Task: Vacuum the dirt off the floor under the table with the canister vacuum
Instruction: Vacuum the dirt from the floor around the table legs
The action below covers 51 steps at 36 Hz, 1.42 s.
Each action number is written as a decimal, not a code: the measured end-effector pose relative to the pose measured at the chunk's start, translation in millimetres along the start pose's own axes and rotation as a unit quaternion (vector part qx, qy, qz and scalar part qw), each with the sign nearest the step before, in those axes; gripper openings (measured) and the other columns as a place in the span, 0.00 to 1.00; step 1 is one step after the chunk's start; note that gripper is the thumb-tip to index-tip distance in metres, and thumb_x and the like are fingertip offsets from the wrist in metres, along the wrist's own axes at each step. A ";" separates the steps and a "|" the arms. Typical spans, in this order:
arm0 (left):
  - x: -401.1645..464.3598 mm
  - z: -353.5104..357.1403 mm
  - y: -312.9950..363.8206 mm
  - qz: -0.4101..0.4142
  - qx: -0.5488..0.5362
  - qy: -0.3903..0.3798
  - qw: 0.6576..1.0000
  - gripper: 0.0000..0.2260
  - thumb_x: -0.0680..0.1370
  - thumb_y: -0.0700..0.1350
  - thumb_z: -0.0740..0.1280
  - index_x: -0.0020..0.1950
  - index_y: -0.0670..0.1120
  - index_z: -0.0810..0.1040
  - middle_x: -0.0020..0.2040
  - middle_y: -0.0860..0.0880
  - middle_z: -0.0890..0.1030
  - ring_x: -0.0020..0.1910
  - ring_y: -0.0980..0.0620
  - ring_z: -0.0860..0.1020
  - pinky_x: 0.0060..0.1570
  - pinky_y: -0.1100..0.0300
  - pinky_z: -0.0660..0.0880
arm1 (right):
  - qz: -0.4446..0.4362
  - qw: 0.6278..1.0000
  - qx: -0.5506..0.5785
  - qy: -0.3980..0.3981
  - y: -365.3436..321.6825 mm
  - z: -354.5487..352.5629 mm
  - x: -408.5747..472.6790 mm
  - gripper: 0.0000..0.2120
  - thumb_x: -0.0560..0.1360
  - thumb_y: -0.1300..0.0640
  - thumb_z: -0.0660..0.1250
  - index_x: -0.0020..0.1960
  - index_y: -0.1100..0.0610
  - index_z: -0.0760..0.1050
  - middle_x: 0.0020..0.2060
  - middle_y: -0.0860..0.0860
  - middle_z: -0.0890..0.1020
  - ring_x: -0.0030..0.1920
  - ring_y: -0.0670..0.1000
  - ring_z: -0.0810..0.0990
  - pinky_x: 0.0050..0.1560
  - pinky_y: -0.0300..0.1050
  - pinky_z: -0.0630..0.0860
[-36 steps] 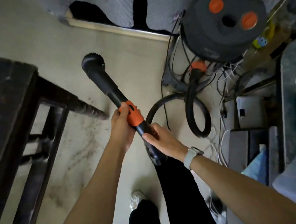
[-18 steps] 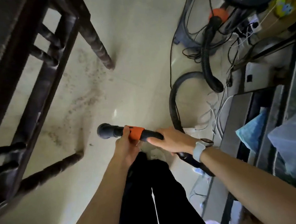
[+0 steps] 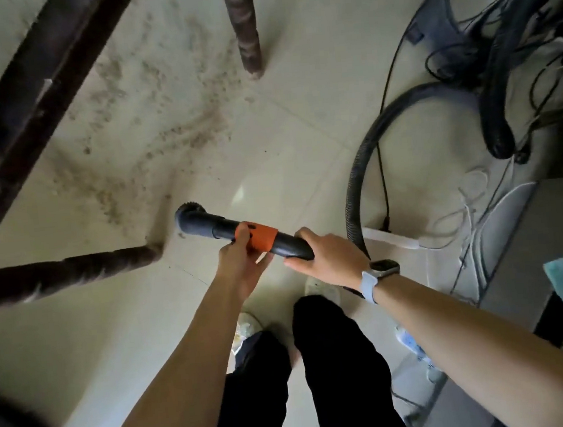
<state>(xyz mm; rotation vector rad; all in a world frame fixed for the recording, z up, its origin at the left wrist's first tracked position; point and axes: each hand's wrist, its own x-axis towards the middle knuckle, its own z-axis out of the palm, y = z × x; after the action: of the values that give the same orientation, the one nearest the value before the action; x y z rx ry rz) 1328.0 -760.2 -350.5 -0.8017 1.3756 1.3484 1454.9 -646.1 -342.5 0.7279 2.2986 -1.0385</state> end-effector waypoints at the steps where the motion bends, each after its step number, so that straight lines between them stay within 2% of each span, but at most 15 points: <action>1: 12.1 -6.7 -2.1 -0.003 -0.001 0.001 1.000 0.15 0.82 0.47 0.60 0.62 0.36 0.71 0.54 0.41 0.80 0.53 0.45 0.79 0.47 0.51 0.76 | -0.005 1.000 -0.010 -0.002 3.3 10.7 10.9 0.20 0.77 0.40 0.62 0.58 0.55 0.67 0.38 0.51 0.79 0.38 0.56 0.79 0.33 0.45 0.67; 6: 82.6 -50.1 -14.9 -0.001 0.000 0.003 1.000 0.15 0.82 0.46 0.60 0.63 0.36 0.72 0.59 0.38 0.78 0.57 0.42 0.78 0.52 0.49 0.74 | -0.011 0.999 -0.030 -0.020 18.8 73.8 71.5 0.19 0.76 0.42 0.63 0.57 0.55 0.67 0.36 0.49 0.75 0.37 0.56 0.77 0.34 0.45 0.64; 9: 122.9 -82.5 -23.1 -0.007 -0.024 0.015 1.000 0.12 0.82 0.45 0.60 0.54 0.36 0.73 0.54 0.38 0.79 0.56 0.42 0.78 0.56 0.48 0.74 | -0.022 0.998 -0.021 -0.050 23.6 109.1 112.6 0.17 0.76 0.43 0.64 0.56 0.55 0.68 0.33 0.48 0.74 0.34 0.54 0.75 0.33 0.45 0.66; 11: 147.2 -102.8 -29.3 -0.015 -0.049 0.022 0.998 0.10 0.82 0.45 0.60 0.52 0.37 0.72 0.50 0.39 0.79 0.51 0.44 0.79 0.53 0.50 0.75 | -0.033 0.997 -0.025 -0.068 24.7 133.1 137.3 0.17 0.76 0.43 0.64 0.55 0.55 0.69 0.35 0.49 0.76 0.35 0.54 0.76 0.34 0.45 0.68; 14: 185.5 -128.9 -39.3 -0.006 -0.013 0.050 0.999 0.13 0.82 0.46 0.59 0.61 0.38 0.71 0.56 0.42 0.79 0.55 0.47 0.79 0.42 0.59 0.78 | -0.051 0.995 -0.044 -0.073 25.4 174.3 167.5 0.16 0.76 0.44 0.64 0.55 0.55 0.69 0.36 0.49 0.76 0.36 0.53 0.76 0.34 0.44 0.68; 16: 210.0 -143.8 -45.7 0.003 -0.015 0.069 0.997 0.18 0.82 0.47 0.59 0.68 0.38 0.69 0.65 0.40 0.75 0.65 0.43 0.74 0.47 0.57 0.77 | -0.054 0.994 -0.053 -0.075 26.3 200.0 182.9 0.16 0.77 0.44 0.63 0.55 0.55 0.68 0.35 0.48 0.75 0.35 0.53 0.75 0.33 0.43 0.66; 18: 228.8 -157.8 -52.5 0.010 -0.013 0.084 0.996 0.18 0.82 0.47 0.59 0.68 0.38 0.69 0.63 0.39 0.75 0.66 0.42 0.73 0.50 0.55 0.76 | -0.057 0.993 -0.063 -0.085 27.9 220.7 196.8 0.16 0.77 0.43 0.62 0.55 0.54 0.67 0.34 0.47 0.74 0.34 0.52 0.74 0.33 0.44 0.66; 20: 240.8 -171.6 -59.8 0.025 -0.013 0.073 0.997 0.14 0.82 0.45 0.59 0.64 0.39 0.71 0.57 0.41 0.75 0.60 0.44 0.77 0.47 0.58 0.77 | -0.062 0.991 -0.060 -0.101 31.3 234.0 206.8 0.16 0.77 0.42 0.62 0.54 0.54 0.66 0.33 0.47 0.74 0.32 0.50 0.74 0.32 0.42 0.67; 23: 251.2 -187.3 -70.3 0.042 -0.027 0.046 0.998 0.11 0.83 0.43 0.59 0.59 0.37 0.71 0.54 0.41 0.78 0.48 0.51 0.80 0.41 0.62 0.78 | -0.075 0.988 -0.035 -0.127 37.8 243.9 216.1 0.14 0.77 0.43 0.63 0.52 0.53 0.66 0.30 0.46 0.73 0.28 0.48 0.72 0.29 0.41 0.65; 27: 262.9 -197.7 -76.8 0.073 -0.063 0.050 0.994 0.14 0.82 0.47 0.59 0.58 0.36 0.72 0.56 0.39 0.79 0.55 0.47 0.79 0.48 0.56 0.77 | -0.096 0.986 -0.013 -0.137 39.5 248.5 226.4 0.14 0.76 0.43 0.64 0.51 0.53 0.67 0.29 0.48 0.75 0.27 0.50 0.74 0.30 0.42 0.67; 36: 282.6 -192.4 -72.3 0.126 -0.077 0.013 0.989 0.07 0.81 0.46 0.61 0.50 0.42 0.73 0.51 0.45 0.79 0.52 0.47 0.79 0.52 0.52 0.77 | -0.117 0.991 -0.012 -0.064 43.8 254.3 244.0 0.13 0.76 0.47 0.65 0.50 0.55 0.68 0.32 0.51 0.77 0.33 0.55 0.77 0.34 0.50 0.71; 39: 286.6 -195.8 -78.5 0.145 -0.079 0.011 0.986 0.08 0.81 0.47 0.62 0.53 0.43 0.72 0.52 0.45 0.79 0.52 0.48 0.80 0.50 0.53 0.78 | -0.130 0.989 -0.018 -0.073 31.2 257.1 252.8 0.14 0.75 0.49 0.67 0.54 0.54 0.67 0.35 0.52 0.78 0.34 0.55 0.78 0.37 0.52 0.73; 42: 287.7 -203.1 -85.4 0.158 -0.060 0.026 0.985 0.14 0.80 0.49 0.63 0.60 0.41 0.72 0.58 0.44 0.79 0.56 0.48 0.79 0.50 0.56 0.78 | -0.136 0.987 -0.018 -0.087 20.6 265.5 257.0 0.15 0.75 0.49 0.67 0.54 0.55 0.67 0.34 0.51 0.78 0.34 0.55 0.78 0.35 0.49 0.71; 48: 279.0 -226.2 -107.5 0.145 -0.058 0.037 0.987 0.10 0.79 0.48 0.65 0.56 0.45 0.74 0.55 0.47 0.80 0.55 0.51 0.78 0.50 0.57 0.74 | -0.155 0.978 -0.073 -0.116 21.5 279.5 244.4 0.13 0.75 0.48 0.66 0.49 0.54 0.65 0.31 0.49 0.74 0.30 0.53 0.74 0.32 0.46 0.66; 51: 275.0 -241.8 -116.0 0.144 -0.076 0.056 0.985 0.14 0.79 0.48 0.65 0.61 0.43 0.73 0.57 0.46 0.80 0.56 0.49 0.78 0.49 0.57 0.74 | -0.180 0.970 -0.099 -0.130 12.1 287.9 241.6 0.14 0.75 0.48 0.66 0.49 0.55 0.65 0.30 0.49 0.73 0.29 0.53 0.73 0.31 0.46 0.65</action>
<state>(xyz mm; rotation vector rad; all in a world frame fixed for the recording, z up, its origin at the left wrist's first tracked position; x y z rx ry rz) 1313.1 -962.3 -676.8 -0.8114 1.5335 1.6701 1352.8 -802.6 -668.8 0.0853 2.3017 -0.9699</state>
